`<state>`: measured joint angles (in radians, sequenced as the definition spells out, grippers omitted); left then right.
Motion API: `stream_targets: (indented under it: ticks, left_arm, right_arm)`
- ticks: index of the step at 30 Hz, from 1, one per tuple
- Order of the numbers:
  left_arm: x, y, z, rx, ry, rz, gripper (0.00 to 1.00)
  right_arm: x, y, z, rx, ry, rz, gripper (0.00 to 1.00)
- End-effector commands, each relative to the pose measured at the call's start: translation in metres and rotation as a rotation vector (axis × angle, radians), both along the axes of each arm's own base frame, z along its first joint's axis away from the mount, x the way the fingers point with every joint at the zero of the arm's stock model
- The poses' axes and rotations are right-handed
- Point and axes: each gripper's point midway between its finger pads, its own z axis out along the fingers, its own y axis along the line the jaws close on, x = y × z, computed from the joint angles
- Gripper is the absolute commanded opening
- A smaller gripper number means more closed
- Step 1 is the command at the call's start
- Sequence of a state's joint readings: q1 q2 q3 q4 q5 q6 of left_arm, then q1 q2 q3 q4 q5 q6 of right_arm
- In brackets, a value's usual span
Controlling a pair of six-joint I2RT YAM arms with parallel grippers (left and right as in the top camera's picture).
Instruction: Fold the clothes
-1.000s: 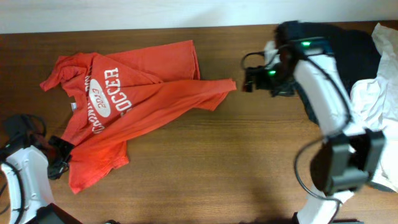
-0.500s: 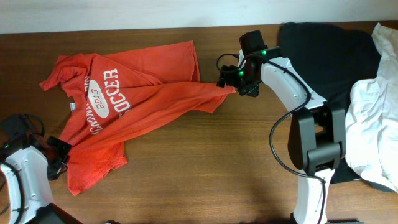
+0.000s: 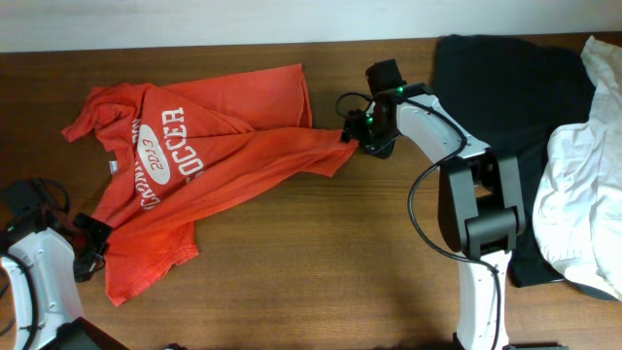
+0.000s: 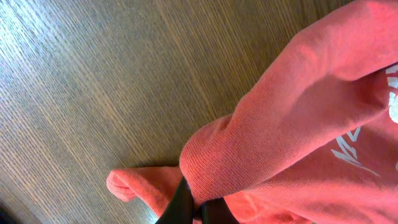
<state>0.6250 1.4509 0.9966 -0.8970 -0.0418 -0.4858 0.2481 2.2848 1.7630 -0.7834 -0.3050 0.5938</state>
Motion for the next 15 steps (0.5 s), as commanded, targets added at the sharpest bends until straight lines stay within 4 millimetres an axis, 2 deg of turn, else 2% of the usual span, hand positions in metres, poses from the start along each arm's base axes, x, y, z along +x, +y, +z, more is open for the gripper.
stream_targets:
  ticks: [1,3,6,7,9,11,12,15]
  left_arm:
    - [-0.001,0.004,0.003,0.013,0.000,-0.007,0.00]
    - [-0.001,0.004,0.003,0.013,0.000,-0.007,0.00]
    - [-0.001,0.004,0.003,0.013,-0.001,-0.007,0.01]
    - [-0.001,0.004,0.003,0.013,-0.001,-0.007,0.00]
    - [-0.001,0.004,0.003,0.013,0.000,-0.007,0.00]
    - [-0.001,0.004,0.003,0.013,0.000,-0.007,0.00]
    - [-0.001,0.004,0.003,0.013,0.000,-0.007,0.00]
    - [-0.001,0.004,0.003,0.014,-0.001,-0.007,0.00]
  right_arm:
    - [0.001,-0.003,-0.017,-0.058,0.004,-0.018,0.24]
    - [0.008,-0.012,-0.017,-0.087,-0.020,-0.037,0.07]
    - [0.015,-0.017,-0.017,-0.105,-0.049,-0.048,0.08]
    - [0.017,-0.017,-0.016,-0.104,-0.059,-0.050,0.15]
    - [0.021,-0.017,-0.015,-0.101,-0.074,-0.053,0.20]
    - [0.022,-0.017,-0.015,-0.100,-0.076,-0.053,0.41]
    - [0.020,-0.017,-0.015,-0.101,-0.069,-0.052,0.47]
    - [0.020,-0.021,-0.016,-0.122,-0.068,-0.058,0.49]
